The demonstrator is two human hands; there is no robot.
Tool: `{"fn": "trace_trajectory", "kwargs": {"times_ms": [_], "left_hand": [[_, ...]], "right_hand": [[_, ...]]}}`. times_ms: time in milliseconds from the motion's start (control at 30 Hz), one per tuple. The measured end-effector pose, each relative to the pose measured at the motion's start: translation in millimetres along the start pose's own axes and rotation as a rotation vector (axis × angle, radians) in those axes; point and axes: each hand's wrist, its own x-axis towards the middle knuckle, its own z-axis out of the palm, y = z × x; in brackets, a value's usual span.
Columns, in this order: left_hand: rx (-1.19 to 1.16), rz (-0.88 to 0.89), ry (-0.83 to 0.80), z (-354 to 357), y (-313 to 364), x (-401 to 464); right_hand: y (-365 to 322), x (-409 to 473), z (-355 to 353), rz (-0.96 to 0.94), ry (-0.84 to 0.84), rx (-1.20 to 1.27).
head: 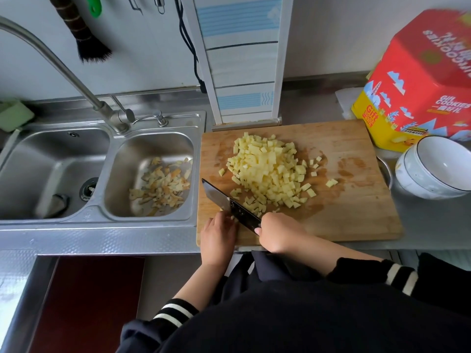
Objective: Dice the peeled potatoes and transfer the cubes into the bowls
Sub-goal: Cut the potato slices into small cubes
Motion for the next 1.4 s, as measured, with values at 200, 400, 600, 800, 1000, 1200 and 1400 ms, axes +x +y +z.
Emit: {"fn": "trace_trajectory", "kwargs": {"times_ms": [200, 400, 600, 800, 1000, 1200, 1400], "left_hand": [[0.103, 0.176, 0.008, 2.9, -3.9, 8.3], [-0.059, 0.161, -0.112, 1.7, 9.9, 15.0], [-0.305, -0.134, 0.005, -13.3, 4.2, 16.1], [-0.163, 0.139, 0.163, -23.7, -7.3, 12.0], [0.233, 0.602, 0.009, 1.1, -9.8, 6.3], [0.222, 0.580, -0.020, 6.3, -4.7, 7.1], [-0.277, 0.052, 0.281, -27.3, 4.9, 22.8]], "right_hand": [[10.4, -6.6, -4.4, -0.001, 0.055, 0.091], [29.8, -16.3, -23.6, 0.056, 0.223, 0.178], [27.9, -18.7, -31.9, 0.030, 0.202, 0.182], [14.3, -9.4, -15.6, -0.045, 0.087, 0.192], [17.2, -11.6, -31.0, -0.049, 0.165, 0.333], [34.4, -15.0, -42.5, 0.003, 0.259, 0.487], [26.8, -10.0, -37.1, -0.031, 0.132, 0.283]]}}
